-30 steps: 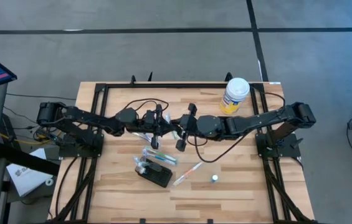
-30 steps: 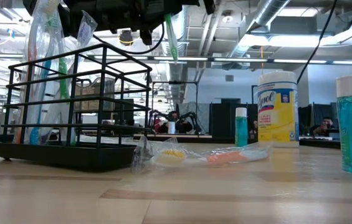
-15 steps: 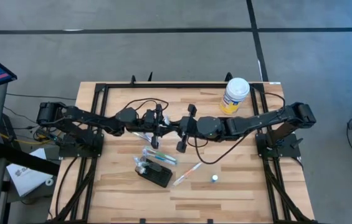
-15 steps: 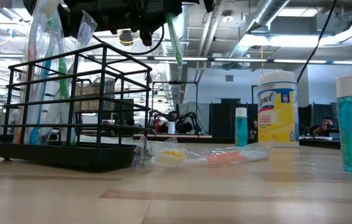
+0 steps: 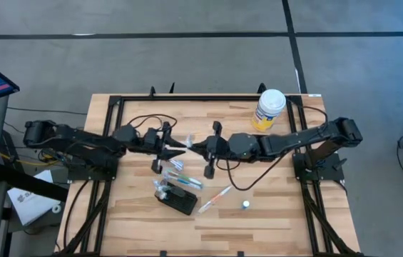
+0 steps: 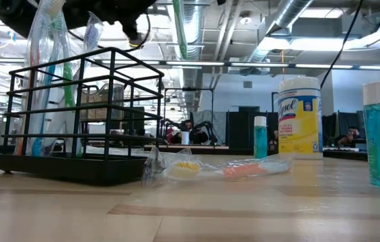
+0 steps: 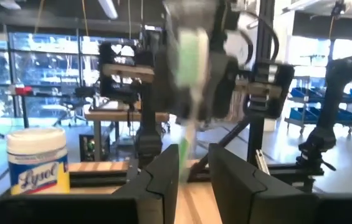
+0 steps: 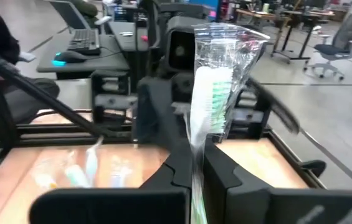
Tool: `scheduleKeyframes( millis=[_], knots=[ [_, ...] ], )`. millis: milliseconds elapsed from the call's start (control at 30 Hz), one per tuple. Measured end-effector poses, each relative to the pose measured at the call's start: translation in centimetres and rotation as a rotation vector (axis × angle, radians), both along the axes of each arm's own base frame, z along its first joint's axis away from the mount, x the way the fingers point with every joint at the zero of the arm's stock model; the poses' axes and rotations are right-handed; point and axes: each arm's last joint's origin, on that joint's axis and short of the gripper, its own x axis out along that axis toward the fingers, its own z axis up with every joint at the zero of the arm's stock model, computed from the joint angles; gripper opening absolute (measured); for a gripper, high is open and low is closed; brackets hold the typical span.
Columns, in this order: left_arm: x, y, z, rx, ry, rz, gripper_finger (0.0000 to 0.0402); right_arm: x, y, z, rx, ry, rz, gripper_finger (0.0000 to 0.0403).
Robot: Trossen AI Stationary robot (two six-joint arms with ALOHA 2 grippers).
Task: Pick & Place toothbrushing station
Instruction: Put the green toothbrush into the mesh organizer
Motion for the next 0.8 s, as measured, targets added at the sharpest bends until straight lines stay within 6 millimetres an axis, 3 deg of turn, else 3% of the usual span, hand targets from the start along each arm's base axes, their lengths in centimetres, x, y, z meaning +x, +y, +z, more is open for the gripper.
scheduleKeyframes(
  millis=[233, 367, 600, 800],
  knots=[
    [-2.1, -0.1, 0.0, 0.001, -0.039, 0.005, 0.0078, -0.1, 1.2, -0.1, 0.007, -0.06, 0.074, 0.0001],
    [-2.7, -0.1, -0.2, 0.002, -0.047, 0.005, 0.0074, -0.4, 1.8, -1.8, 0.024, -0.134, 0.18, 0.0],
    [-3.0, -0.1, -0.7, 0.0, -0.033, 0.007, 0.0066, -1.4, 2.4, -2.9, 0.122, -0.303, 0.372, 0.0],
    [-3.0, -0.1, -0.6, 0.001, -0.04, 0.008, 0.0066, -1.7, 3.6, -4.1, 0.17, -0.28, 0.422, 0.0001]
  ],
)
